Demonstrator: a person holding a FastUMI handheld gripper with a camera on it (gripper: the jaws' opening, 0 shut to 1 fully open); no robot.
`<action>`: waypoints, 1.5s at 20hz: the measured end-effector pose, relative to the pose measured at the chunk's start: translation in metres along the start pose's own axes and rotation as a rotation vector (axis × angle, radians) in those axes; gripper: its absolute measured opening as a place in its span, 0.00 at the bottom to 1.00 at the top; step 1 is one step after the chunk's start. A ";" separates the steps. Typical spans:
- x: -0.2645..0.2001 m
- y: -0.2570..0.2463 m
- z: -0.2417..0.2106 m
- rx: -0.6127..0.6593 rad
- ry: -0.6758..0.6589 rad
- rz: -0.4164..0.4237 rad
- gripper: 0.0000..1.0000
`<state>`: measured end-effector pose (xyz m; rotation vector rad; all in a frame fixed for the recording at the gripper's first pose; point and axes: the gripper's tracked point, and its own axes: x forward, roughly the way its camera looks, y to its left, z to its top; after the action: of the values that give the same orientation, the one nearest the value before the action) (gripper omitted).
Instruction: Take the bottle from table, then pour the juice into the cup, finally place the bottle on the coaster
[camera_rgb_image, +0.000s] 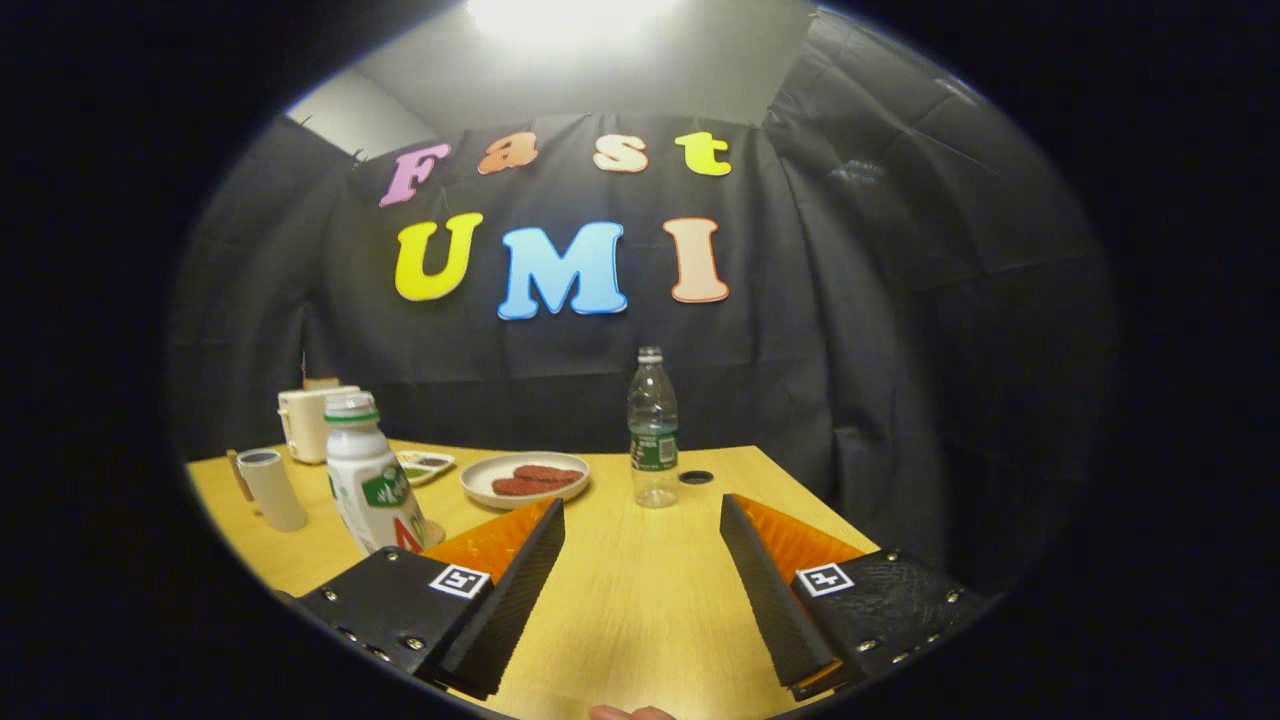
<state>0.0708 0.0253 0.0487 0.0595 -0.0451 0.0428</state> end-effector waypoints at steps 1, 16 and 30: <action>-0.001 0.003 0.010 -0.022 -0.006 0.000 0.96; -0.044 0.128 -0.012 0.001 0.084 0.136 0.96; 0.020 0.163 -0.053 -0.056 0.156 0.100 0.96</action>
<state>0.0855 0.1924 0.0062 -0.0024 0.1067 0.1458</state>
